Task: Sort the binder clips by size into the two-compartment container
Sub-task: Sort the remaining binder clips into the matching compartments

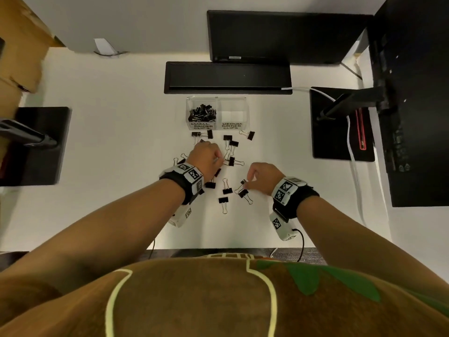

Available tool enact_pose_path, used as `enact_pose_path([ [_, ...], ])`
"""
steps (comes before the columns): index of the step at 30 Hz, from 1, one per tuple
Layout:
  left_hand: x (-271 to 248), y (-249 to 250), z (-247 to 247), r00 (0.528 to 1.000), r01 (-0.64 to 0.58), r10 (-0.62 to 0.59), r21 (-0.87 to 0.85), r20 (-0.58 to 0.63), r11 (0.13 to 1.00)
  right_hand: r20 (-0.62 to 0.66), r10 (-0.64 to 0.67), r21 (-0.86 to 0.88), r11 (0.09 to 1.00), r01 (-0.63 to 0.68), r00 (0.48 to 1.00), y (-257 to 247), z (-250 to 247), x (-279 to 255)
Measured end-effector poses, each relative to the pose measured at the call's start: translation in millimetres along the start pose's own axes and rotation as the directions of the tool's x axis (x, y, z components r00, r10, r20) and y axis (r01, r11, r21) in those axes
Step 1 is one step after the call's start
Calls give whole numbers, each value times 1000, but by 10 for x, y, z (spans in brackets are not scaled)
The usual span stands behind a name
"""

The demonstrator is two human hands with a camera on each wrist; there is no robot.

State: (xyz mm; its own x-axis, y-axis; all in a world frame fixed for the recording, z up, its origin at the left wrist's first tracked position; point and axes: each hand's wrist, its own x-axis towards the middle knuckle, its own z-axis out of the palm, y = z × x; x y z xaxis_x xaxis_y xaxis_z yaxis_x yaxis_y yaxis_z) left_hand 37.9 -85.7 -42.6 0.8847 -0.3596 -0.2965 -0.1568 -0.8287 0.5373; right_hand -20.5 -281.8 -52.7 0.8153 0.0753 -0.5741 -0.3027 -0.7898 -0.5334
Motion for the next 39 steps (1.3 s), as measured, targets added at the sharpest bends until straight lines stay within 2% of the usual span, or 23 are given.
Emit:
enact_pose_path([
  [2, -6, -70, -43, 996, 67, -71, -64, -58, 996, -20, -20, -32, 999, 19, 1000, -3, 24, 18],
  [4, -35, -141, -82, 989, 97, -106, -84, -101, 992, -95, 1, 0, 1000, -1, 995, -35, 0, 32],
  [6, -82, -204, -109, 987, 115, -122, -69, -101, 991, -131, 27, 39, 999, -22, 991, -77, -44, 29],
  [8, -141, -281, -116, 988, 113, -116, -44, -97, 993, -89, 8, 25, 1000, -6, 996, -94, -68, 5],
  [12, -290, -426, -117, 991, 106, -106, -3, -81, 994, 99, -43, -130, 990, 56, 994, -124, -47, -119],
  [14, -364, -483, -115, 990, 122, -120, 15, -76, 992, 129, -44, -165, 984, 65, 991, -136, 11, -157],
  [16, -424, -521, -107, 988, 139, -138, 10, -66, 990, 114, -36, -160, 986, 54, 993, -152, 52, -158],
  [21, -488, -528, -26, 986, 162, -162, 7, 21, 987, -59, -46, -75, 996, 42, 997, -292, 36, -57],
  [28, -468, -441, 45, 988, 135, -136, 24, 71, 991, 30, -239, -153, 958, 241, 971, -591, 264, 18],
  [31, -463, -509, 2, 982, 165, -168, 43, 86, 985, 53, -251, -182, 949, 257, 966, -623, 322, 73],
  [34, -480, -618, -78, 982, 185, -185, 2, 41, 983, -27, -208, -110, 973, 203, 978, -617, 208, 140],
  [39, -530, -770, -203, 968, 211, -215, -48, -127, 976, -125, -137, 18, 990, 140, 983, -749, -97, 315],
])
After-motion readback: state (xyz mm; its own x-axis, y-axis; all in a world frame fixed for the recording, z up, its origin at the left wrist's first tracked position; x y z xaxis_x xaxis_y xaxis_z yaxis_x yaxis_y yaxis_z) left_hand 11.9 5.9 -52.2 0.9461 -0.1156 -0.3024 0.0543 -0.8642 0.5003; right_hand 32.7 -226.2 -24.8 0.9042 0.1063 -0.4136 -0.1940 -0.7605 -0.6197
